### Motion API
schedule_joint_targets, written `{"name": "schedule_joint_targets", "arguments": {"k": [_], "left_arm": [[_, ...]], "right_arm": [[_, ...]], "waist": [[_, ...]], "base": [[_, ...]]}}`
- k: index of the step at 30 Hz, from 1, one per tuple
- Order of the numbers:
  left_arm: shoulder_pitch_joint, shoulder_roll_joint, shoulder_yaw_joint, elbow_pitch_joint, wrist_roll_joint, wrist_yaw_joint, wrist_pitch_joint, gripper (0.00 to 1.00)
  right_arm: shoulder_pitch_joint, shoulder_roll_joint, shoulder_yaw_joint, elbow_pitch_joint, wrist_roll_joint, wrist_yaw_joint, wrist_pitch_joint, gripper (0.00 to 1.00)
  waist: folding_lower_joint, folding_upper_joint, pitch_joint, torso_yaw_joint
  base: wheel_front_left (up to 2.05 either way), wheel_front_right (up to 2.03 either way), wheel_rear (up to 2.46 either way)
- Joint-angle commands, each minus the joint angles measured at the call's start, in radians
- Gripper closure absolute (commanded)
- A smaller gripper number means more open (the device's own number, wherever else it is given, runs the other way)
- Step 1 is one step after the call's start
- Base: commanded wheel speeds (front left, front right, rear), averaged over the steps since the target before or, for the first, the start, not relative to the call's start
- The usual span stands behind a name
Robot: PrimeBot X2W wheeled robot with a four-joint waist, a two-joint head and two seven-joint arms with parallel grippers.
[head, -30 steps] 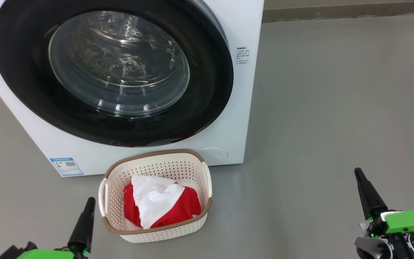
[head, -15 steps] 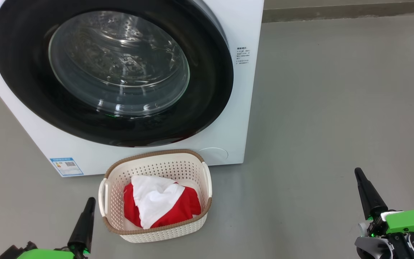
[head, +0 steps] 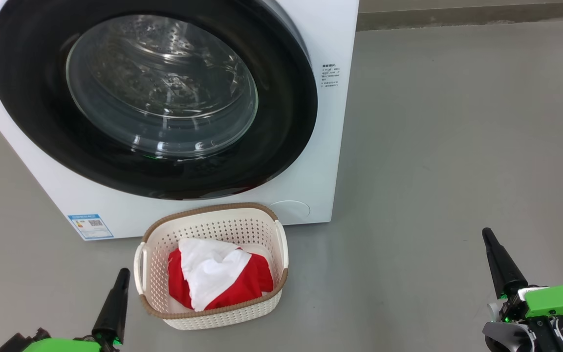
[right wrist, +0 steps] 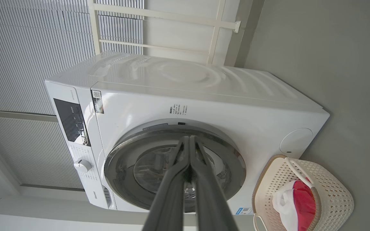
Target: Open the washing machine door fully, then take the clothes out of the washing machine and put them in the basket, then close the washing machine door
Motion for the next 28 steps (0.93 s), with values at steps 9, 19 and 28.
{"name": "schedule_joint_targets", "arguments": {"k": [9,19,28], "left_arm": [[-0.039,0.007,0.037,-0.020,-0.007,-0.007,0.005,1.00],[-0.039,0.007,0.038,-0.020,-0.006,-0.007,0.006,1.00],[-0.039,0.006,0.039,-0.020,-0.005,-0.007,0.006,1.00]], "right_arm": [[-0.042,-0.009,0.014,-0.029,-0.005,0.001,0.008,1.00],[-0.042,-0.008,0.012,-0.029,-0.006,0.001,0.009,1.00],[-0.043,-0.007,0.011,-0.029,-0.006,0.001,0.010,1.00]], "waist": [[0.0000,-0.0001,0.000,0.000],[0.0000,-0.0001,0.000,0.000],[0.0000,-0.0001,0.000,0.000]], "base": [[0.00,0.00,0.00],[0.00,0.00,0.00],[0.00,0.00,0.00]]}}
